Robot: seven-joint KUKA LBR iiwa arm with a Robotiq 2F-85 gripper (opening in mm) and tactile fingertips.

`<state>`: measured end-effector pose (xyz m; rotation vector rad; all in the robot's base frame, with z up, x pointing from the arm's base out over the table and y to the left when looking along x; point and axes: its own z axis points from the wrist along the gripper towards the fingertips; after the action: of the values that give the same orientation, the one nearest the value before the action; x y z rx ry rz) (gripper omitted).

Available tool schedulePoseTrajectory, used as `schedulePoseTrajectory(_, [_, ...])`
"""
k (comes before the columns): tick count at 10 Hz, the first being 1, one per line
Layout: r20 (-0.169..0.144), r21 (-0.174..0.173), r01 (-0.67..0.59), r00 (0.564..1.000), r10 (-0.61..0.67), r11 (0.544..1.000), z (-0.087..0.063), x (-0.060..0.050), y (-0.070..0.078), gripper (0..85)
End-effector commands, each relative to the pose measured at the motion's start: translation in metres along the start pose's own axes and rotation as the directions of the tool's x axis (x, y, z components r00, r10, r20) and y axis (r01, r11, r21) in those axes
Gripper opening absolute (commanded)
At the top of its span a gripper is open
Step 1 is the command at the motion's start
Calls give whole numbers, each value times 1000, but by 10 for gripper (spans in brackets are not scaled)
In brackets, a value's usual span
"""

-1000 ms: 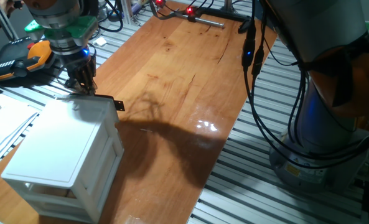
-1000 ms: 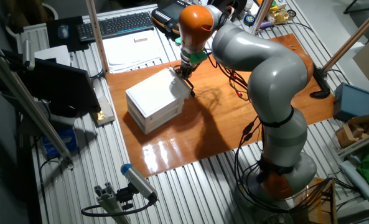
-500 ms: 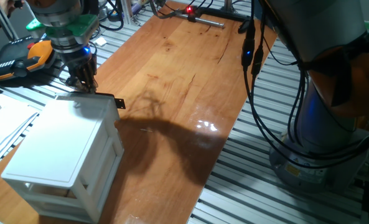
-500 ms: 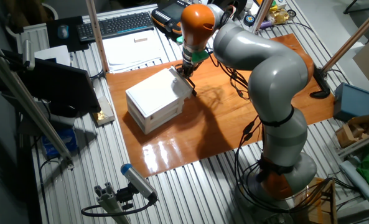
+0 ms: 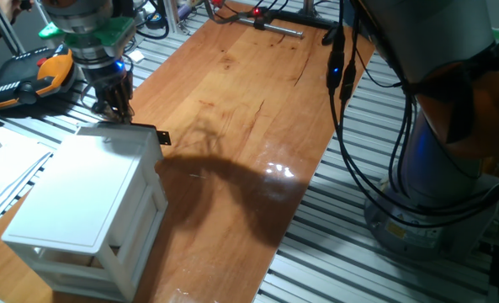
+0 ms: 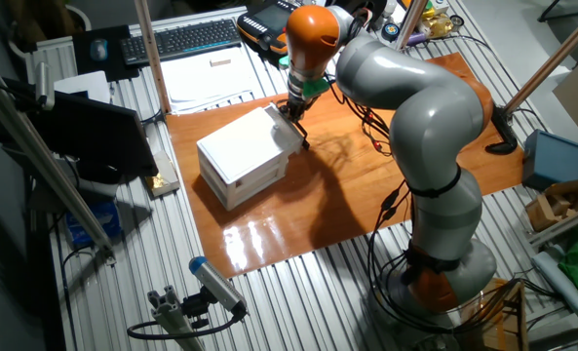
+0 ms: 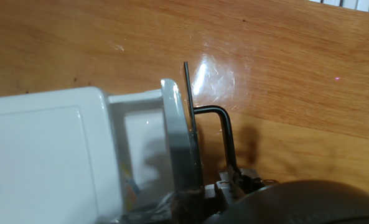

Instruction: Grasp the handle and open the drawer

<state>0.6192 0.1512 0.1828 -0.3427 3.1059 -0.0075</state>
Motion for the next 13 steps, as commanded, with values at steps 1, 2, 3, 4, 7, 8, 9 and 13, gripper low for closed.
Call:
schedulePoseTrajectory(1, [0, 0, 0, 1000, 0, 1000, 0, 0, -1, 7])
schedulePoseTrajectory(2, [0, 2, 0, 1000, 0, 1000, 0, 0, -2, 7])
schedulePoseTrajectory(3, [0, 2, 0, 1000, 0, 1000, -1, 0, -3, 7])
schedulePoseTrajectory(4, [-1, 3, 0, 1000, 0, 1000, -1, -1, -4, 7])
schedulePoseTrajectory(7, [-2, 8, 0, 1000, 0, 1000, 0, -2, -6, 7])
schedulePoseTrajectory(8, [-3, 12, 0, 1000, 0, 1000, 0, -2, -7, 7])
schedulePoseTrajectory(9, [-4, 17, -1, 1000, 1, 1000, -1, -2, -8, 7])
schedulePoseTrajectory(13, [-6, 19, -4, 1000, 4, 1000, 0, -4, -13, 7])
